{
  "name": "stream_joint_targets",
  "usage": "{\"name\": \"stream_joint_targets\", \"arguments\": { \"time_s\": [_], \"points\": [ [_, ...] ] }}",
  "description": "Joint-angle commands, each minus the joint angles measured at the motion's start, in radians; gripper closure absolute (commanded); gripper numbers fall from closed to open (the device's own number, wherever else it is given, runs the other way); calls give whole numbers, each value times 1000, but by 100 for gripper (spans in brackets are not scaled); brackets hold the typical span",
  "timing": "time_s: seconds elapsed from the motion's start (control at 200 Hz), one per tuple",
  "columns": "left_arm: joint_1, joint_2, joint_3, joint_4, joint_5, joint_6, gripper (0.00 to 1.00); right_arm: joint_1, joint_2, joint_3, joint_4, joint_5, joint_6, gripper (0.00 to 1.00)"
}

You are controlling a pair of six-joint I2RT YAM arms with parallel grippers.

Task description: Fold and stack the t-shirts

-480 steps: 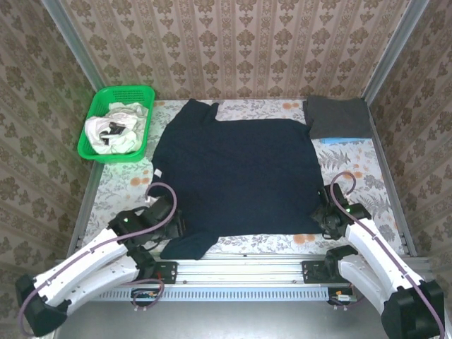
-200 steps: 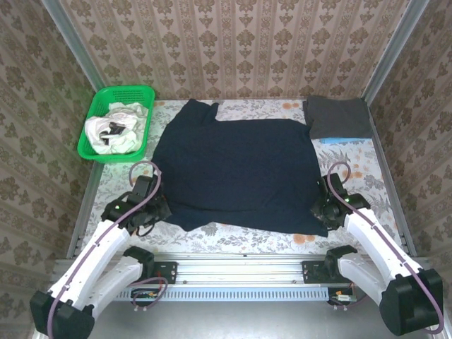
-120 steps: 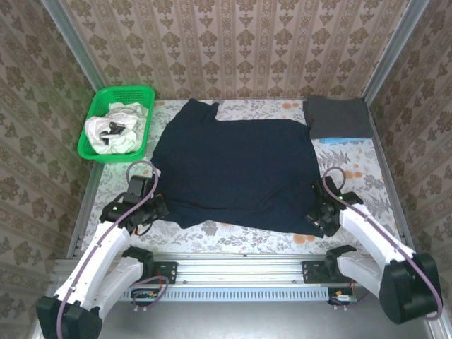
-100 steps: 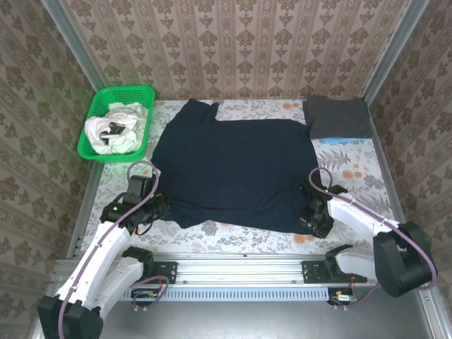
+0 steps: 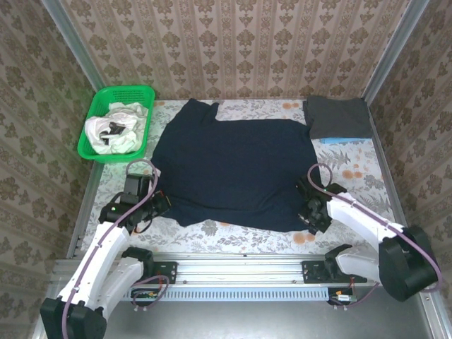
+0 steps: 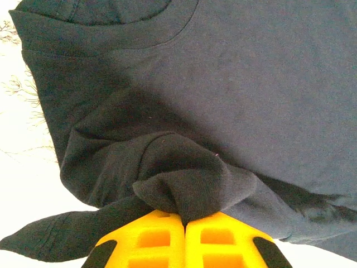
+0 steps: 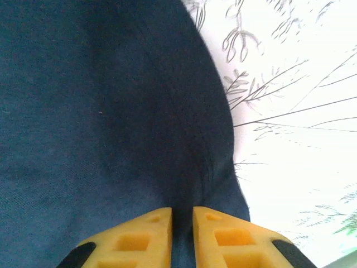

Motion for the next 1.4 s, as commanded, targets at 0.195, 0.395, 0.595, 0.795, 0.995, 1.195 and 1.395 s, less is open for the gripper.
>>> {"name": "stream_joint_targets", "arguments": {
  "time_s": [0.195,0.395,0.595,0.795,0.995,1.195,1.395],
  "points": [
    [10,13,111,-46,-37,39,100,-40,-38,200,-179,85,-190,94],
    [-8,96,150,-32,-54,44,100,32,-23,112,-136,1,-139,68],
    [-8,97,115,-14,-58,29,100,84,-61,-34,-30,-34,-6,57],
    [-8,111,125,-7,-57,52,100,103,20,-101,103,-61,82,48],
    [-7,117,118,10,-33,69,100,113,62,-136,174,-35,140,49],
    [-3,116,127,14,-33,82,100,114,-36,-135,107,12,144,79],
    [-3,85,156,-28,-51,80,100,107,-139,-28,-73,87,78,100]
  ]
}}
